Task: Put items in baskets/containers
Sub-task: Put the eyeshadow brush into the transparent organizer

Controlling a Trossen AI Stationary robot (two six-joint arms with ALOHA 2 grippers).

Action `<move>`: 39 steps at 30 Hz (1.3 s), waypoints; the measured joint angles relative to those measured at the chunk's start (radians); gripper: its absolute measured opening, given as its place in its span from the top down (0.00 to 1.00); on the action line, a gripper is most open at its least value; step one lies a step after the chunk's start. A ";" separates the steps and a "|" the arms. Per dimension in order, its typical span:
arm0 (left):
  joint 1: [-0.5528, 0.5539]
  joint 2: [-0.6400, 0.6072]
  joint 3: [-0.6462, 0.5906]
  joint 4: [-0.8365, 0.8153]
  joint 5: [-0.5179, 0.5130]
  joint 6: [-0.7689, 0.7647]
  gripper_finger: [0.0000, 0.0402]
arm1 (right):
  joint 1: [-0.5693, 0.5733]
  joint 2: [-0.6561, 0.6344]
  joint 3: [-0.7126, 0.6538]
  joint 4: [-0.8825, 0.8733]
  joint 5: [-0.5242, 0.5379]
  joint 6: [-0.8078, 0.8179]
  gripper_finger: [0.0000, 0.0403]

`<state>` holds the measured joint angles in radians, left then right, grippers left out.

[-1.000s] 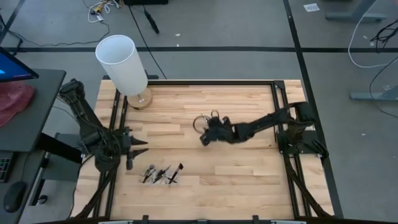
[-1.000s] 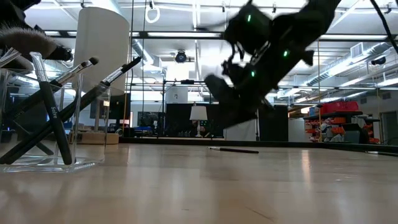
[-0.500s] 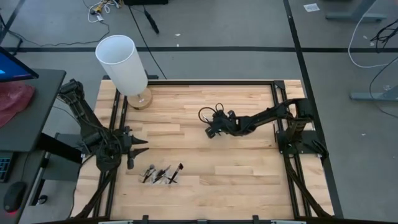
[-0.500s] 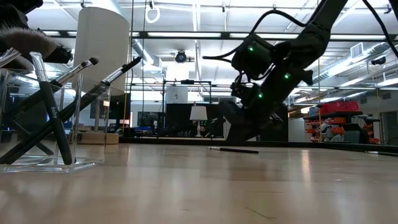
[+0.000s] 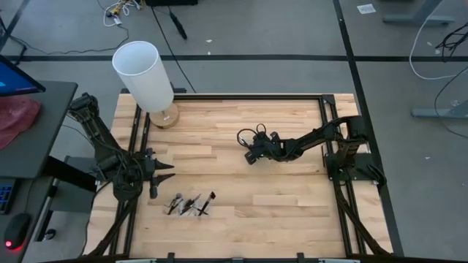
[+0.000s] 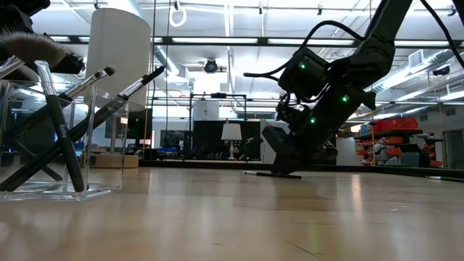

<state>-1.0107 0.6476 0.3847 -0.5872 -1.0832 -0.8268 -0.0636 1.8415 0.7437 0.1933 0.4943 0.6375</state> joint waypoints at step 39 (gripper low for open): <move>0.000 0.000 0.000 0.000 0.000 0.000 0.66 | 0.023 0.086 0.005 0.081 -0.015 -0.200 0.84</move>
<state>-1.0107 0.6479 0.3847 -0.5870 -1.0836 -0.8272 -0.0408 1.9272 0.7484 0.2740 0.4797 0.4376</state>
